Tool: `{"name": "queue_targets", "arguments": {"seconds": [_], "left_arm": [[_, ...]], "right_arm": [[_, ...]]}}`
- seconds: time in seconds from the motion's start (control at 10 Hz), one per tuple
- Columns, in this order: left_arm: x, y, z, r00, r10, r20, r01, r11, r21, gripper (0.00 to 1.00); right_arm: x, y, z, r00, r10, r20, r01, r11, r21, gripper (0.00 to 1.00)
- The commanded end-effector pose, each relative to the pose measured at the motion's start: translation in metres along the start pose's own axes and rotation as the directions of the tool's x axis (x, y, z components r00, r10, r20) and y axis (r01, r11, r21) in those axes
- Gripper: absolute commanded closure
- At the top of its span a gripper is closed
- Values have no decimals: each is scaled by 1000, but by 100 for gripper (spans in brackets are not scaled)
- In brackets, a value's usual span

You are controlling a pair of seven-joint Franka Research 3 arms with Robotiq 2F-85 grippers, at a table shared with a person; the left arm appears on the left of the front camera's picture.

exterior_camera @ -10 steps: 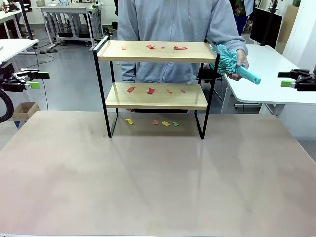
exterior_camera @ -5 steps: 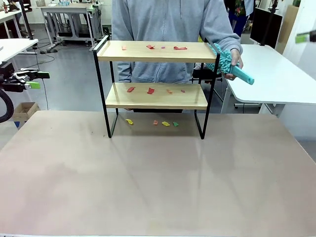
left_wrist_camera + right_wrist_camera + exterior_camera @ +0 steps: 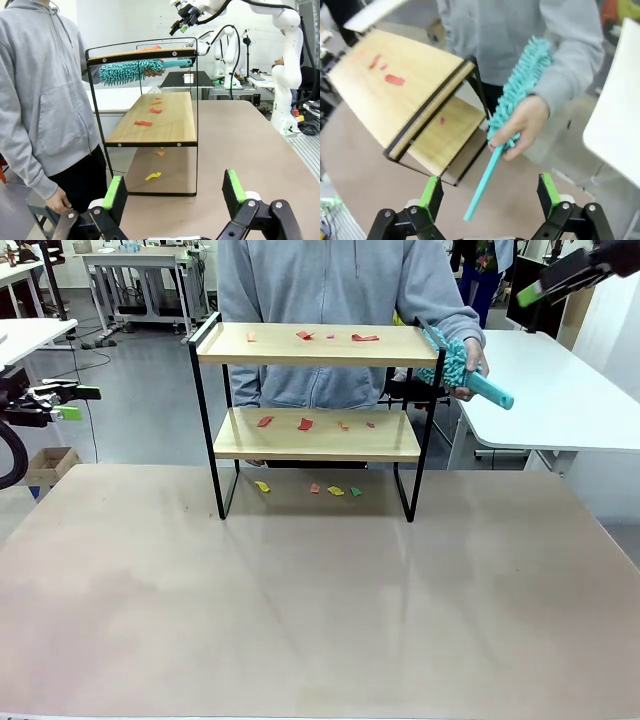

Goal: Clean the shelf.
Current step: Pick up the Duster handed by the human.

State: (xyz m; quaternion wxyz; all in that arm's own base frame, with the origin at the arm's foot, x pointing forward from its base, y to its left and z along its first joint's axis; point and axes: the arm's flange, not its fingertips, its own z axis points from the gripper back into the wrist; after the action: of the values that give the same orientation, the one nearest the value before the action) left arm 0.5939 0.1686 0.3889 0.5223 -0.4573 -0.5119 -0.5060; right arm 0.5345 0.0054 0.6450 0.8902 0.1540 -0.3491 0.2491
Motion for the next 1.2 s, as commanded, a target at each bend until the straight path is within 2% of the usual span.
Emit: {"name": "queue_targets", "arguments": {"seconds": [0.0, 0.1, 0.2, 0.6, 0.7, 0.9, 1.1], "left_arm": [[1, -1, 1, 1000, -16, -9, 16, 1000, -8, 0], [1, -1, 1, 1000, -16, -9, 16, 1000, -8, 0], [1, -1, 1, 1000, -16, -9, 16, 1000, -8, 0], [1, -1, 1, 1000, -16, -9, 16, 1000, -8, 0], [1, -1, 1, 1000, -16, -9, 16, 1000, -8, 0], [1, -1, 1, 1000, -16, -9, 16, 1000, -8, 0], [1, -1, 1, 1000, -16, -9, 16, 1000, -8, 0]], "right_arm": [[-5, 0, -10, 992, -68, -102, 63, 997, -48, 0], [1, -9, -12, 990, 37, 137, -43, 998, 40, 0], [-4, 3, -11, 998, -25, -63, 23, 999, -33, 0], [-4, 0, -15, 999, -17, -41, 16, 1000, -25, 0], [-1, 19, -28, 986, -96, -134, 83, 992, -97, 0], [3, 47, -48, 986, -108, -130, 83, 979, -188, 0], [-7, 60, -63, 982, -138, -126, 109, 971, -215, 0]]}}
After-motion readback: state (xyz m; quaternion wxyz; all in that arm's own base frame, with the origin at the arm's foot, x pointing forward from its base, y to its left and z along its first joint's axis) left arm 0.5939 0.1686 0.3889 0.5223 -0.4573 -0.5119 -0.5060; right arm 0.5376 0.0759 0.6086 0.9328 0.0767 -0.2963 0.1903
